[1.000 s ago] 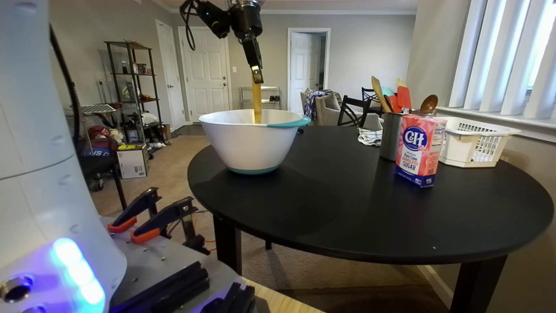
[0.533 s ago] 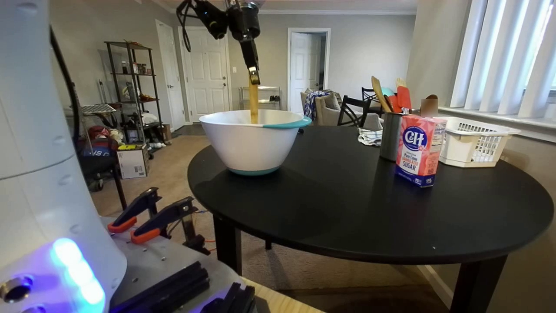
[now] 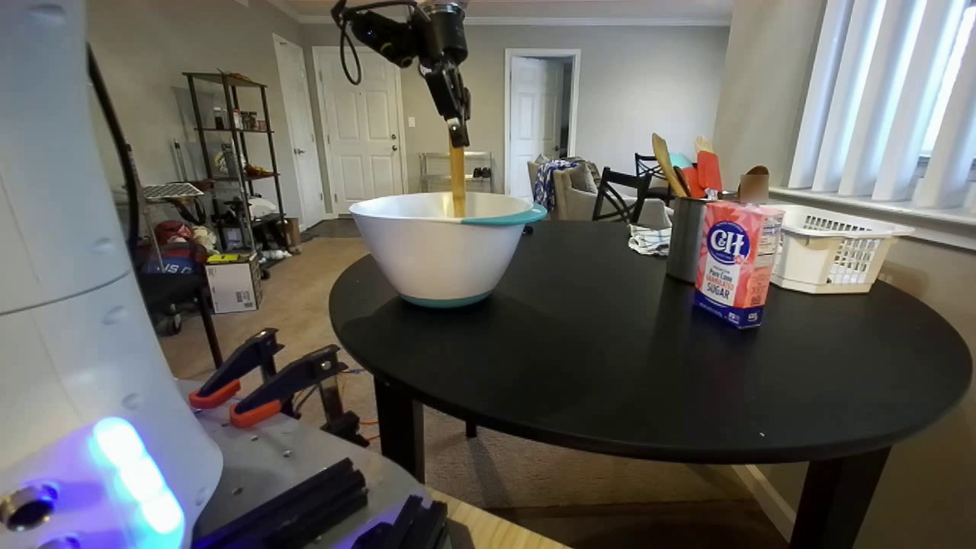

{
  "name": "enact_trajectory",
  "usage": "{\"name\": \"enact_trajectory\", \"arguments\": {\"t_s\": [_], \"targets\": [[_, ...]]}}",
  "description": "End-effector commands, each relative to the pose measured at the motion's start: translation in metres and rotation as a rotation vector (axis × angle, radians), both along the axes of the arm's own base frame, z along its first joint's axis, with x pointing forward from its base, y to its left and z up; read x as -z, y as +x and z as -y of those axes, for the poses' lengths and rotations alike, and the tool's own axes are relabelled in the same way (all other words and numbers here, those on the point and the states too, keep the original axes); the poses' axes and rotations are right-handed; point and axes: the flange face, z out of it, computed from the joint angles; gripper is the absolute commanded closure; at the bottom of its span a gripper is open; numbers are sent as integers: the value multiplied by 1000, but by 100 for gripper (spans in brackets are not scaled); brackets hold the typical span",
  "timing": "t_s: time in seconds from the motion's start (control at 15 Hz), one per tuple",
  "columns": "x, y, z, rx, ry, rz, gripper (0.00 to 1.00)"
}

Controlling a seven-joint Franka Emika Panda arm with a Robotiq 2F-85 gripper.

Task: Use the spoon to stir in the bowl

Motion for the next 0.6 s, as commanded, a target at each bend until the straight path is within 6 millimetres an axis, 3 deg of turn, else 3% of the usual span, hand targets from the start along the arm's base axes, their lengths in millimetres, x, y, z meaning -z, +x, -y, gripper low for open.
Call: {"name": "enact_trajectory", "arguments": {"t_s": [0.0,0.53], "targets": [[-2,8,-2,96,28,75,97],[-5,18,-12,202,72,200,97]]}}
